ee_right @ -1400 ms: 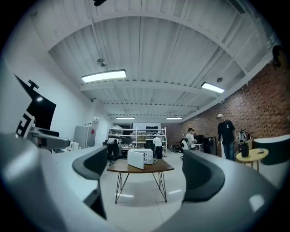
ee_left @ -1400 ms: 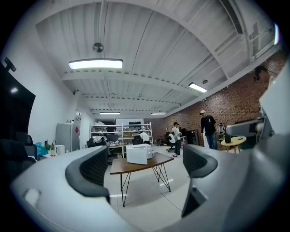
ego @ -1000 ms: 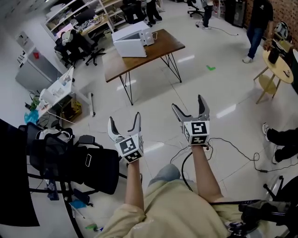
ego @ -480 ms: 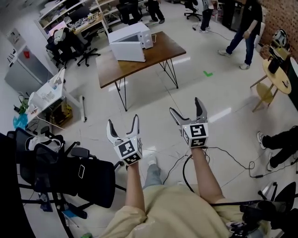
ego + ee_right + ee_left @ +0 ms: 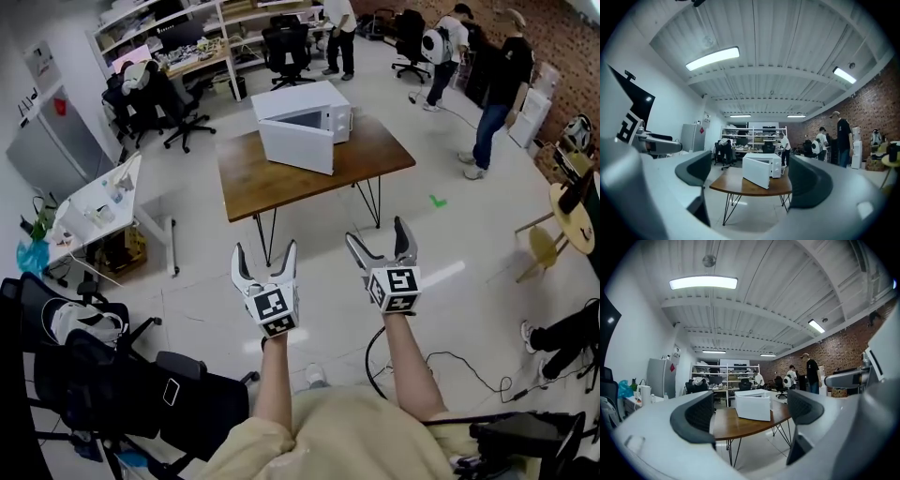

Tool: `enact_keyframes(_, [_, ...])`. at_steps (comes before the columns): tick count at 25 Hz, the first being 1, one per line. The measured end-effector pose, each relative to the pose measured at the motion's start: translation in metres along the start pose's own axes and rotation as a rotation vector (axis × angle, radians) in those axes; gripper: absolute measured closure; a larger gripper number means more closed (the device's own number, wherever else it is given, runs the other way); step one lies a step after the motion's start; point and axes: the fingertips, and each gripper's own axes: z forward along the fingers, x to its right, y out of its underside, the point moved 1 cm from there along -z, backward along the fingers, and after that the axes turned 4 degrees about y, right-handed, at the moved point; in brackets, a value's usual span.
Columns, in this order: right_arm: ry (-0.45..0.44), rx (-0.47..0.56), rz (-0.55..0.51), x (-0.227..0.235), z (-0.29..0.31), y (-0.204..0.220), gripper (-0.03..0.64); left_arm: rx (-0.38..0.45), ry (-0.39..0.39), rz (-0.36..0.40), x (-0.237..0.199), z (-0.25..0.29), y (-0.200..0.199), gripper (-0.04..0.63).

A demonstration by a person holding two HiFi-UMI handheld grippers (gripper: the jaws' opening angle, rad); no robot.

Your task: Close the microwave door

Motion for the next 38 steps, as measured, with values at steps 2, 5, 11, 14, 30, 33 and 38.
enact_keyframes(2, [-0.012,0.004,-0.019,-0.013,0.030,0.003,0.114,0.004,-0.002,-0.011,-0.024,0.024,0.004,0.103])
enact_keyframes(5, [-0.022,-0.010,-0.061,-0.020,0.063,0.009,0.115,-0.016,0.002,-0.028,-0.045,0.054,0.020,0.103])
enact_keyframes(11, [0.002,-0.008,-0.026,0.016,0.111,0.026,0.133,-0.047,0.047,0.000,-0.030,0.110,0.047,0.103])
enact_keyframes(14, [-0.013,-0.013,-0.005,0.040,0.156,0.053,0.137,-0.057,0.051,0.024,-0.021,0.155,0.068,0.104])
enact_keyframes(30, [-0.096,-0.052,0.075,0.269,0.358,0.094,0.195,-0.057,0.018,0.127,0.107,0.422,0.066,0.112])
enact_keyframes(33, [-0.131,-0.096,0.064,0.271,0.383,0.115,0.198,-0.071,0.020,0.127,0.110,0.446,0.071,0.112])
enact_keyframes(38, [-0.178,-0.154,0.007,0.269,0.416,0.142,0.243,-0.087,0.006,0.118,0.103,0.480,0.087,0.112])
